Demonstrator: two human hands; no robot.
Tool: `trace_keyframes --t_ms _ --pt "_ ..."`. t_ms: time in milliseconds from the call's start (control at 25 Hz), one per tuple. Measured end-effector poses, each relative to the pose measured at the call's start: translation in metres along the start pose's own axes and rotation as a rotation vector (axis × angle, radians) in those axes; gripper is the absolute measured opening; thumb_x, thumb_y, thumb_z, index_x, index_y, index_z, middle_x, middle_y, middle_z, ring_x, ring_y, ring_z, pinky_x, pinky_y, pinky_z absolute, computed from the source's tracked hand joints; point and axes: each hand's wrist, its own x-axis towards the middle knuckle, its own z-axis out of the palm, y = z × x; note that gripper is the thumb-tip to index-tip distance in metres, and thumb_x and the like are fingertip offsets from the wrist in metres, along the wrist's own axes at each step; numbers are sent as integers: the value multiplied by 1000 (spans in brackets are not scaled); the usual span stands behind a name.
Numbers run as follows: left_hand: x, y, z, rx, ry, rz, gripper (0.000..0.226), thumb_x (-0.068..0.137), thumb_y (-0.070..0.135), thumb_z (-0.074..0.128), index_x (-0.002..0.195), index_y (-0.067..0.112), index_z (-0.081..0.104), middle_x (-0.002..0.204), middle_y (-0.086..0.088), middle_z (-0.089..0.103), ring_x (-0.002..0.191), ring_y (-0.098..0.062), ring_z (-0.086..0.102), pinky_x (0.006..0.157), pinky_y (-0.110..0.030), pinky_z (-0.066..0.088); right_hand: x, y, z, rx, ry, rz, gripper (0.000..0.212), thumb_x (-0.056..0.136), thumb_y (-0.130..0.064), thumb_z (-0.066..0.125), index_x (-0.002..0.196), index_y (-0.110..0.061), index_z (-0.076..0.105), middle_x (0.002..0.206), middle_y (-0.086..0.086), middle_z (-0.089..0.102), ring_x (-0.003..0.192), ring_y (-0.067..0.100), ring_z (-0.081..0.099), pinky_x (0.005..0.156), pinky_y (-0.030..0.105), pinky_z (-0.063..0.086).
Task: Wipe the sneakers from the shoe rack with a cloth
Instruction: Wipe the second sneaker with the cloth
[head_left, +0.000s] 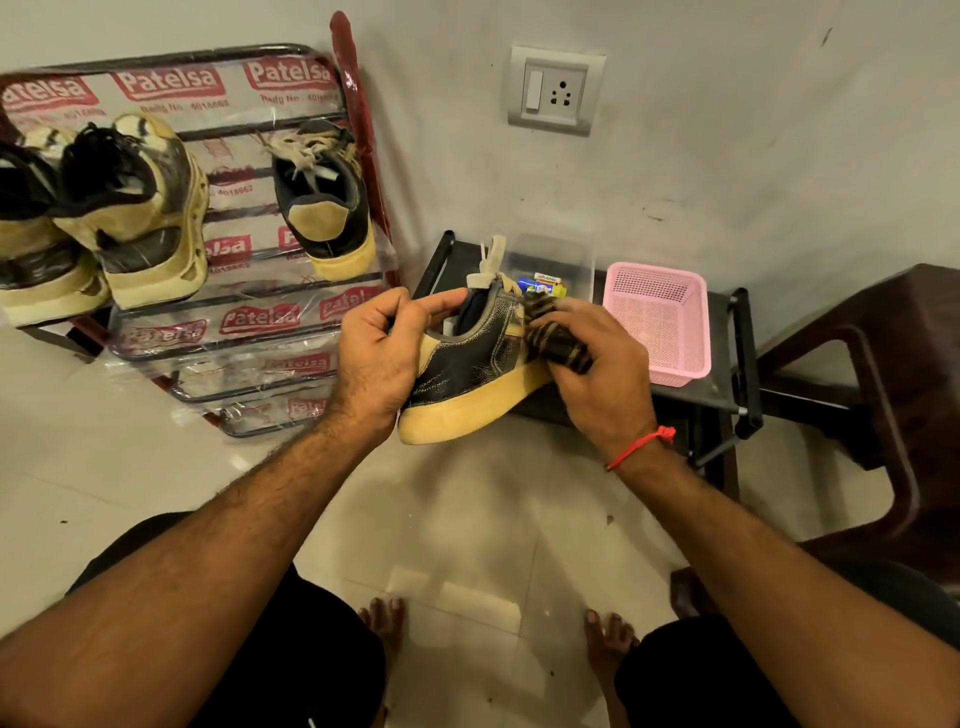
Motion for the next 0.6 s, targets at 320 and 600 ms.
trace_keyframes --t_ms 320,600 --pt "1 4 2 85 43 -25 31 78 50 66 59 27 61 97 -31 71 100 -42 71 84 -63 56 -13 -26 16 -48 -135 -380 25 80 -2 68 104 -4 74 118 12 68 112 33 61 100 44 47" --pt "-4 14 2 16 -10 29 30 85 38 63 58 24 58 95 -24 75 100 -36 73 86 -64 56 -24 -53 9 95 -126 -426 21 83 -1 70 104 -2 74 118 12 68 116 33 60 106 41 43"
